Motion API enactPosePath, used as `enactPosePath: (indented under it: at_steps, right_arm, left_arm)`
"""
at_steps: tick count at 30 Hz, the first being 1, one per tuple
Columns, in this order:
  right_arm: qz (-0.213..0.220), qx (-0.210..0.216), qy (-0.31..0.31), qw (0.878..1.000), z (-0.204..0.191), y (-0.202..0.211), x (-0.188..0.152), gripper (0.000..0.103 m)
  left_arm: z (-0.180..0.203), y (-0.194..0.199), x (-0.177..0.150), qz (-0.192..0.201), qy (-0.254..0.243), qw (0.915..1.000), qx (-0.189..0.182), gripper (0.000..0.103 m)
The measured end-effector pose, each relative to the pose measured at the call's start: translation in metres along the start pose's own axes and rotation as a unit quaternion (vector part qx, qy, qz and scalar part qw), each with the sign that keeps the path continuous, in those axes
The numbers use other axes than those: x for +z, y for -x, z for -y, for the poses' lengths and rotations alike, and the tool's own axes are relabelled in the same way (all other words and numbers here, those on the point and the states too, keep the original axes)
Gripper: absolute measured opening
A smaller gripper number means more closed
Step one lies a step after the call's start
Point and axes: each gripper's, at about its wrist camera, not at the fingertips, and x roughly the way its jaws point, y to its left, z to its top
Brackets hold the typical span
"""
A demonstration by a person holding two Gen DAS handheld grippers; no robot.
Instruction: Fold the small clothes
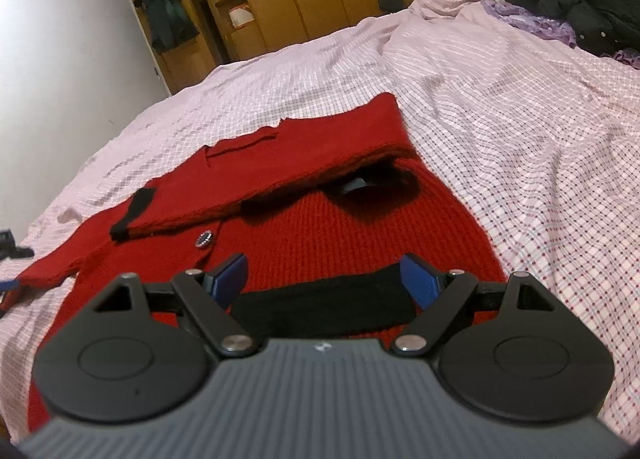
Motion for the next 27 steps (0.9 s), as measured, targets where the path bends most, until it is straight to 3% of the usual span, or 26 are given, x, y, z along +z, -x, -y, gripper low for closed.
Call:
enactPosePath:
  at_steps: [4, 8, 16, 18, 19, 20, 23, 27]
  right_arm:
    - [-0.006, -0.002, 0.006, 1.000, -0.003, -0.002, -0.002, 0.085]
    - [-0.013, -0.006, 0.013, 1.000, -0.007, -0.006, -0.004, 0.085]
    - [-0.020, -0.018, 0.025, 0.999, -0.012, -0.014, -0.005, 0.084]
    - [-0.020, -0.018, 0.028, 0.999, -0.013, -0.015, -0.004, 0.084]
    - [-0.020, -0.019, 0.028, 0.999, -0.013, -0.015, -0.004, 0.084]
    - [-0.019, -0.019, 0.028, 0.999, -0.013, -0.015, -0.004, 0.084]
    - [-0.017, -0.017, 0.025, 0.999, -0.014, -0.015, -0.005, 0.084]
    - [-0.015, -0.010, 0.024, 1.000, -0.013, -0.013, -0.006, 0.084]
  left_arm:
    - [-0.033, -0.015, -0.002, -0.005, 0.054, 0.9981, 0.028, 0.077]
    - [-0.057, -0.036, 0.003, -0.006, 0.096, 0.9951, 0.023, 0.077]
    - [-0.054, -0.073, 0.030, 0.018, 0.082, 0.9958, 0.035, 0.076]
    - [-0.047, -0.078, 0.033, 0.018, 0.065, 0.9973, 0.027, 0.062]
    - [-0.043, -0.079, 0.035, 0.016, 0.053, 0.9982, 0.021, 0.040]
    - [-0.040, -0.079, 0.037, 0.013, 0.040, 0.9991, 0.011, 0.028]
    - [-0.034, -0.069, 0.039, 0.022, 0.031, 0.9992, -0.016, 0.021]
    - [-0.016, -0.046, 0.047, 0.043, 0.014, 0.9976, -0.051, 0.020]
